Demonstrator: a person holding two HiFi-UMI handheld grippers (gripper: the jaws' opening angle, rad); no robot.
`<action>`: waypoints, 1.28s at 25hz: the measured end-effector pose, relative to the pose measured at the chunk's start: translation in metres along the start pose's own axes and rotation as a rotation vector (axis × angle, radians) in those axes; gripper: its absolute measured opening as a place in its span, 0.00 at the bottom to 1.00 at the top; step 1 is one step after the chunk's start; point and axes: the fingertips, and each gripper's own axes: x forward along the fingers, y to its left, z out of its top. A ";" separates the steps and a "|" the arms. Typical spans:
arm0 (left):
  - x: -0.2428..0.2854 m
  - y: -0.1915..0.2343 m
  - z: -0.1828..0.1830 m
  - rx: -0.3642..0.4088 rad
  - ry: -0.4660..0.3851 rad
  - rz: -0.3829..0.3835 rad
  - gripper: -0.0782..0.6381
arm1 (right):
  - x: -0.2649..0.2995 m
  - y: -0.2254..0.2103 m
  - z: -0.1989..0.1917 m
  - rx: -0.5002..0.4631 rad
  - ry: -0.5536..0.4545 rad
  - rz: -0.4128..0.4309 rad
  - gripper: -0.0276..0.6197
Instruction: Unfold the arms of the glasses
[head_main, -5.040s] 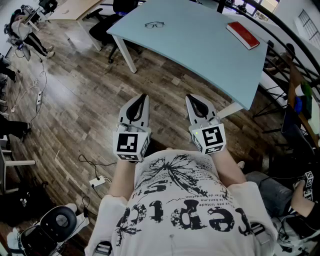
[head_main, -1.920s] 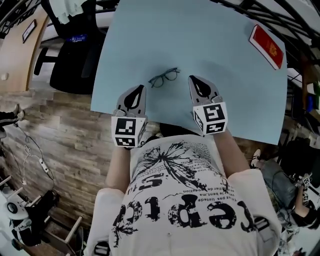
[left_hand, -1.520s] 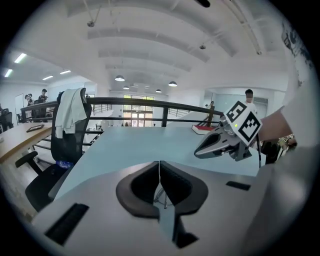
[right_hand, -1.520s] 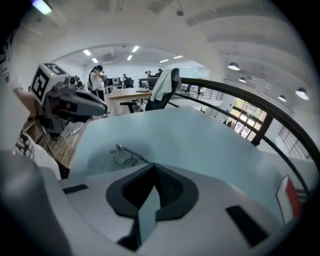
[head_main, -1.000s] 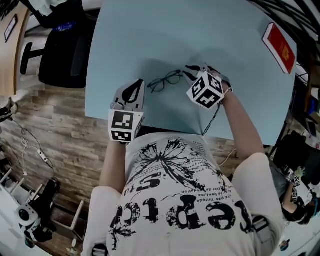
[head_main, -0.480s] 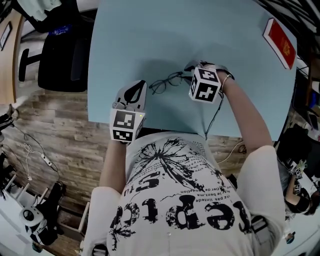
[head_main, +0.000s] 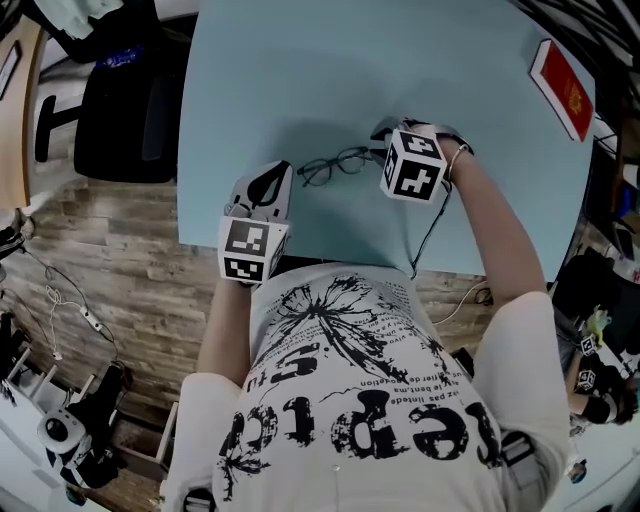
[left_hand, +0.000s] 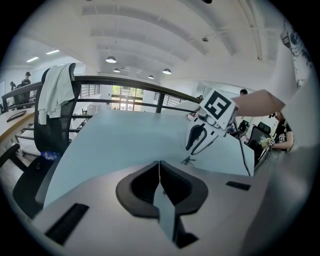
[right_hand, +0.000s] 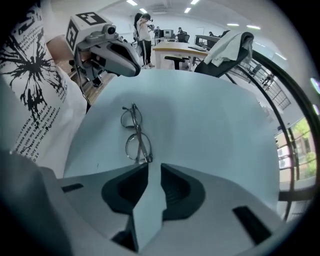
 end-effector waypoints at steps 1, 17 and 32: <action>0.000 0.001 0.000 -0.002 0.001 0.000 0.14 | 0.003 0.002 -0.001 -0.014 0.013 0.016 0.18; 0.009 0.007 -0.009 0.056 0.077 -0.072 0.14 | 0.023 0.023 0.010 -0.063 0.020 0.105 0.10; 0.074 -0.068 -0.014 0.771 0.422 -0.521 0.25 | 0.020 0.028 0.010 -0.040 -0.011 0.028 0.10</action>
